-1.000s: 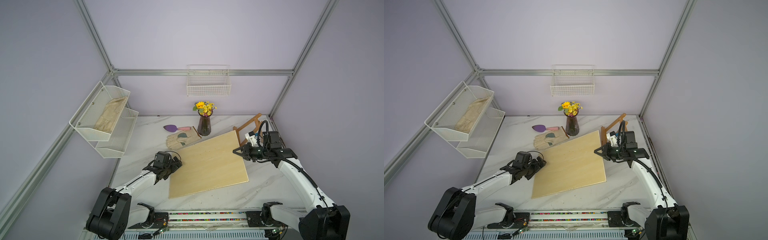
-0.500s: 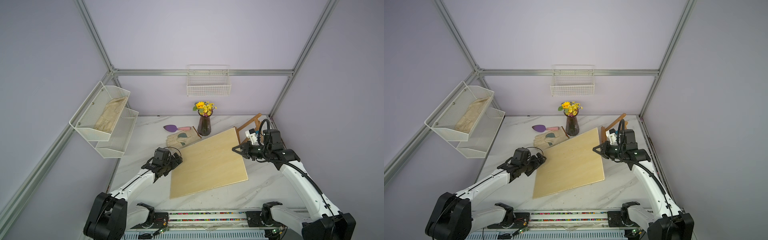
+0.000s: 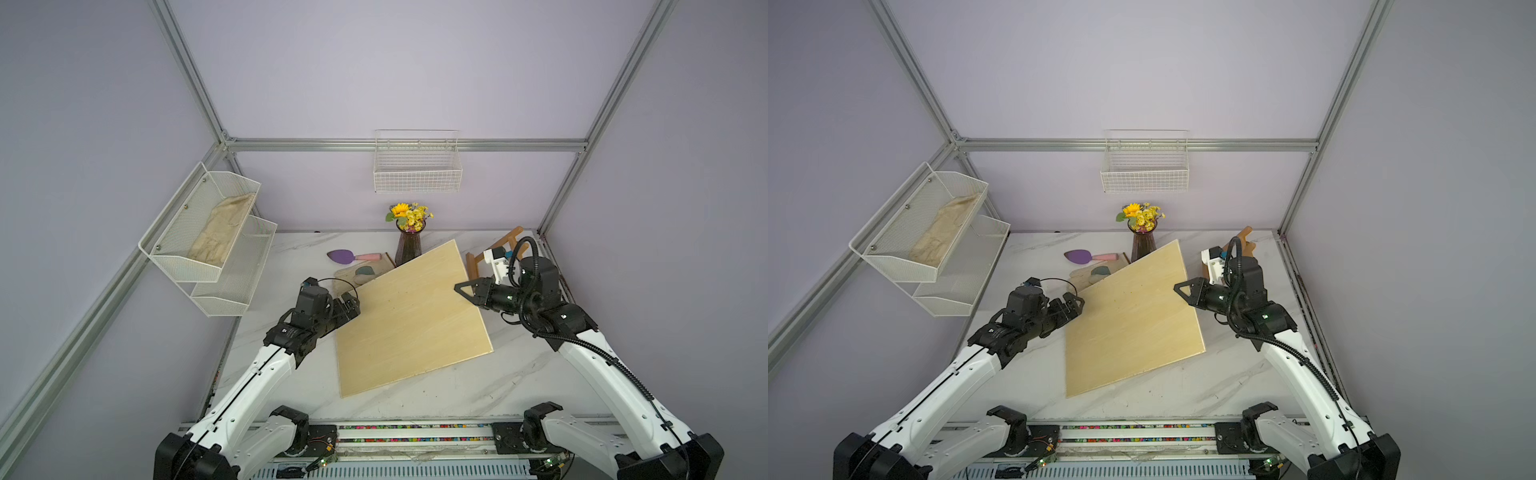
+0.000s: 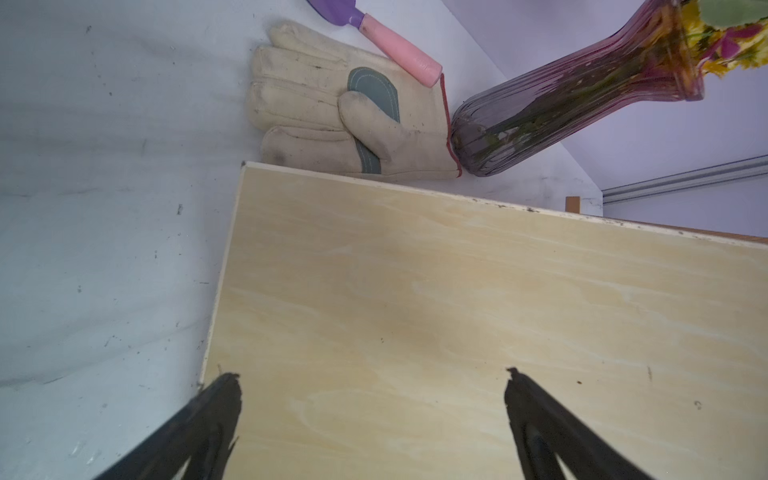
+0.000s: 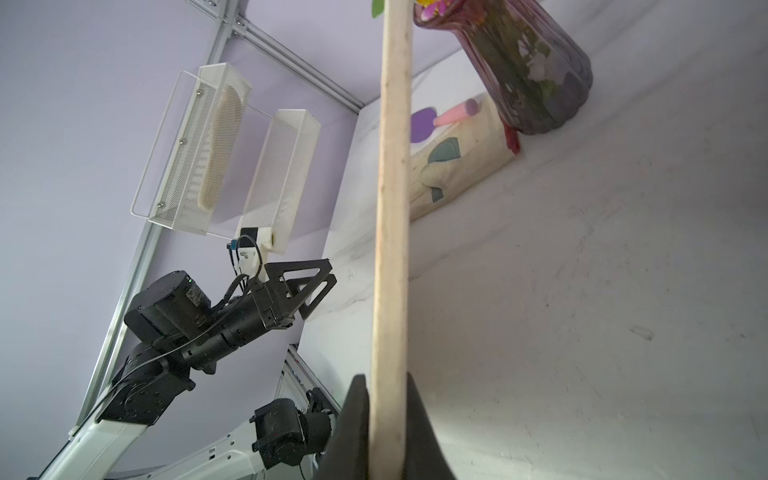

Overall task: Assemble the easel
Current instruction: Pick up the drawing board from the center of the board.

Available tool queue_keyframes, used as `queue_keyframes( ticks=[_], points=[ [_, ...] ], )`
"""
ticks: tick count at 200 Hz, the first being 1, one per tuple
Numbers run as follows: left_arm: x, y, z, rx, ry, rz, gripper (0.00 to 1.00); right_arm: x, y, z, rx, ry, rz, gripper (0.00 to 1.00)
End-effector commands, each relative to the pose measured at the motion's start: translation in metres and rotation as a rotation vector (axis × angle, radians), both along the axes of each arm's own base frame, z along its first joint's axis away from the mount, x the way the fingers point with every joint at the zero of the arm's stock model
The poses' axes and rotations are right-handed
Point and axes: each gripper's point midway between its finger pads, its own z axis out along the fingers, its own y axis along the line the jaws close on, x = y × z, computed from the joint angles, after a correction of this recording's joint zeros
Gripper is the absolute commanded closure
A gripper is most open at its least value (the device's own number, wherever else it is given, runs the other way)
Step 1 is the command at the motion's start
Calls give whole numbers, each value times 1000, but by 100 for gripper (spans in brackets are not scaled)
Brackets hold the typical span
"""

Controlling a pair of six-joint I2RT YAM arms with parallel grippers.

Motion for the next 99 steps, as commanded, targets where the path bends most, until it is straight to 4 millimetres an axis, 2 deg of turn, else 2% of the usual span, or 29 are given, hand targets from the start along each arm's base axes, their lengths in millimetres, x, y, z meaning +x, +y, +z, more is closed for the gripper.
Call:
queue_keyframes(
  ticks=[1,38,73,99],
  points=[
    [5,1,49,47,-113,-33,0,16,4,53,-25,-357,-31,100],
    [9,3,84,104,-191,-67,0,16,19,67,9,-445,-2,100],
    [14,3,118,147,-266,-89,0,17,18,96,101,-515,-38,100],
    [18,2,136,157,-303,-97,0,22,16,112,124,-563,-75,100]
  ],
)
